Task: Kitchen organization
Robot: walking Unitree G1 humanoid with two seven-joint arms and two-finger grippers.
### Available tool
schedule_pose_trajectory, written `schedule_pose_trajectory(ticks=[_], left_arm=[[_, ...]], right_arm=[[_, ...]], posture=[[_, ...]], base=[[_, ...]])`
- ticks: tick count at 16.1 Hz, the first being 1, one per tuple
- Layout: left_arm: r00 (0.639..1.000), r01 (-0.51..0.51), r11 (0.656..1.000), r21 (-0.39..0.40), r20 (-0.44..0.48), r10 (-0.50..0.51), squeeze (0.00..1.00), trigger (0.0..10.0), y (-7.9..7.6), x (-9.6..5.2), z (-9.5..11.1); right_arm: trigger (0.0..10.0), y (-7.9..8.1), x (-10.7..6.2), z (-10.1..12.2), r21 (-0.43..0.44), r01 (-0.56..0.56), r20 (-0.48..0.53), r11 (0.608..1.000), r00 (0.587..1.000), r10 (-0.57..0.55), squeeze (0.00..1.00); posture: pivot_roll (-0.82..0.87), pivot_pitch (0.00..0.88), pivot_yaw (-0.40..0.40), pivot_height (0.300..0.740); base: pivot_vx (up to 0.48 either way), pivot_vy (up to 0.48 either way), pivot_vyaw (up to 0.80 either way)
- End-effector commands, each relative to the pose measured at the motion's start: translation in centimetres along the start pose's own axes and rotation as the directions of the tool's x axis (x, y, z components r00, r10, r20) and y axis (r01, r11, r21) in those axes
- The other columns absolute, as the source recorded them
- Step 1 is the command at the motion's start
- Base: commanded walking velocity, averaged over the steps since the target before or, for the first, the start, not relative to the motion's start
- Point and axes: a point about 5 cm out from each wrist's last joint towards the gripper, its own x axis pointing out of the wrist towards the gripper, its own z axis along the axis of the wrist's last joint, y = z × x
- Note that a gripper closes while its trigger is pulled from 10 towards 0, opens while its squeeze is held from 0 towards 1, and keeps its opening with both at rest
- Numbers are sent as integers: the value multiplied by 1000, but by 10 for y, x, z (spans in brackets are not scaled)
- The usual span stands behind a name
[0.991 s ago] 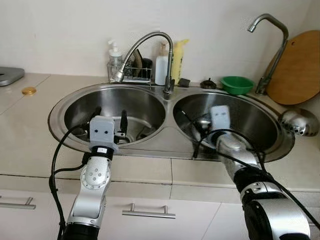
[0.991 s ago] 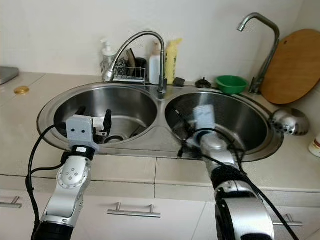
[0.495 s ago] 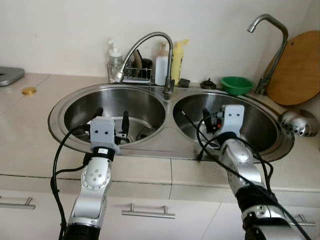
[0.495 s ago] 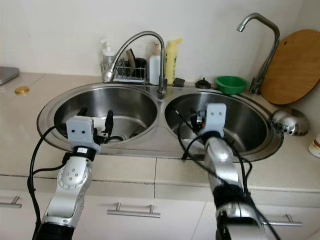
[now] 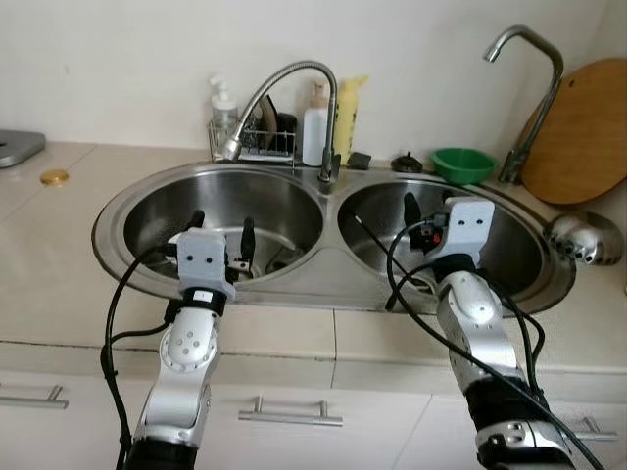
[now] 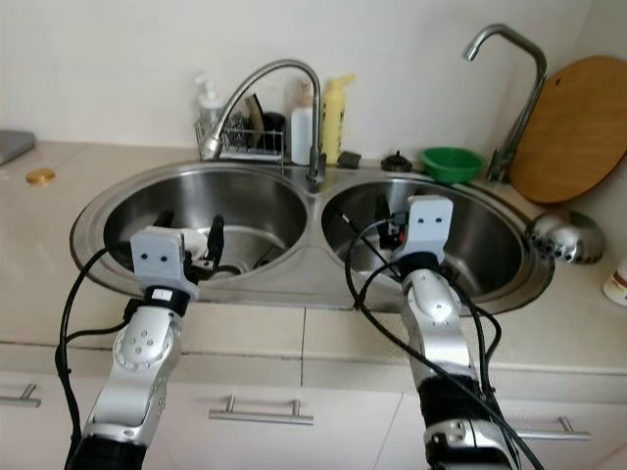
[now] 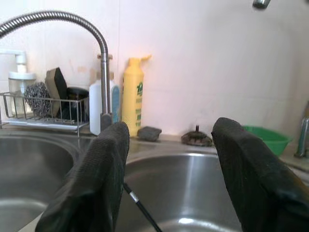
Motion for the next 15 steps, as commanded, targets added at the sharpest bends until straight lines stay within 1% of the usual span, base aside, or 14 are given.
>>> schedule_pose_trajectory(ticks=[1, 4, 12, 13, 15], left_arm=[[1000, 2, 1000, -4, -3, -2, 0, 10000, 0, 0, 0], [1000, 5, 1000, -4, -3, -5, 0, 10000, 0, 1, 0], [1000, 7, 1000, -1, -1, -7, 0, 10000, 0, 1, 1], [1000, 8, 1000, 0, 0, -8, 0, 10000, 0, 0, 1], [1000, 9, 1000, 2, 1, -9, 0, 10000, 0, 0, 0]], right_arm=[[10000, 0, -1, 8, -18, -4, 51, 1000, 999, 5, 0], [10000, 5, -5, 8, -30, -23, 61, 999, 998, 25, 0], [10000, 5, -8, 6, -33, -19, 53, 999, 998, 21, 0], [10000, 5, -10, 5, -38, -20, 51, 999, 998, 22, 0], [10000, 6, -13, 3, -47, -22, 42, 999, 999, 24, 0]], posture=[[55, 0, -51, 740], [54, 0, -51, 740], [54, 0, -50, 740], [54, 0, -50, 740], [53, 0, -51, 740]], base=[[-296, 0, 0], [-316, 0, 0], [-322, 0, 0], [-240, 0, 0], [0, 0, 0]])
